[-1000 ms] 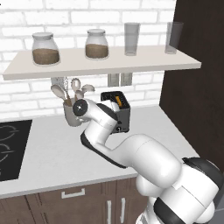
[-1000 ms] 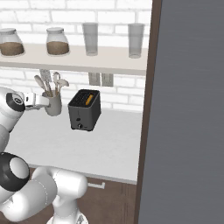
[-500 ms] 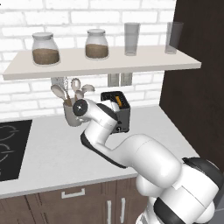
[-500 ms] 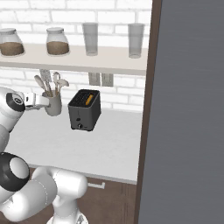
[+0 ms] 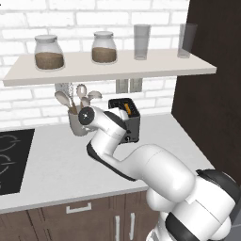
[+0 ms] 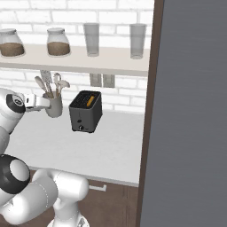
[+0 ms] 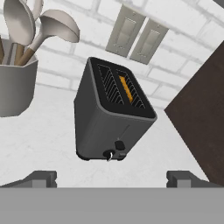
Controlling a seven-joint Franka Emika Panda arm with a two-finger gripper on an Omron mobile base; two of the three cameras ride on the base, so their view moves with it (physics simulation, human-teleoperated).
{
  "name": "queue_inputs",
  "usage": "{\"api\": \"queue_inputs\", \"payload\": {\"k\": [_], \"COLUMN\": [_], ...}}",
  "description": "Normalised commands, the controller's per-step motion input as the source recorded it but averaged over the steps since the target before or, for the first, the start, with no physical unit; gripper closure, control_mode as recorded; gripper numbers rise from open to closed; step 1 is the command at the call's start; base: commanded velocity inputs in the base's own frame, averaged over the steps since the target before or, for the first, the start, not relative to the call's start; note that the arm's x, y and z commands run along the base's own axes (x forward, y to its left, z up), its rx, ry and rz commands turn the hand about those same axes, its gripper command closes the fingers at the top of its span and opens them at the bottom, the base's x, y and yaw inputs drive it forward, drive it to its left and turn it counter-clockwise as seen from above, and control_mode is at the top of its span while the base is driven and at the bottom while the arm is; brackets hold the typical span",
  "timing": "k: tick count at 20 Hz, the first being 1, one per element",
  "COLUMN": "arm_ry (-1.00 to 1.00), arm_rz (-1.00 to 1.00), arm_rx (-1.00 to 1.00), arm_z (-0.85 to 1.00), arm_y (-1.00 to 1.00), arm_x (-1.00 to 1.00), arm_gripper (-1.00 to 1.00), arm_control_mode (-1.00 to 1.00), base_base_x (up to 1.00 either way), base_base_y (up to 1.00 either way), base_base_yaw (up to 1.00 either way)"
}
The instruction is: Start the toaster. Once the lever pops up, take the bread to the plate on the dining counter.
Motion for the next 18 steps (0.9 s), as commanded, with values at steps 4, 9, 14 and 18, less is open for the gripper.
{"api": "queue_inputs", "payload": {"k": [4,9,14,18], "arm_ry": [0.0,0.0,0.0,0.0], "arm_rz": [0.0,0.0,0.0,0.0], "arm_rx": [0.0,0.0,0.0,0.0], "arm_z": [0.0,0.0,0.0,0.0], "arm_y": [0.0,0.0,0.0,0.0], "arm_x": [0.0,0.0,0.0,0.0], "arm_gripper": [-1.0,-1.0,-1.0,-1.0], "arm_control_mode": [-1.0,-1.0,-1.0,-1.0], "base_base_x": [0.0,0.0,0.0,0.0], "base_base_y": [0.0,0.0,0.0,0.0], "base_base_yaw": [0.0,0.0,0.0,0.0]}}
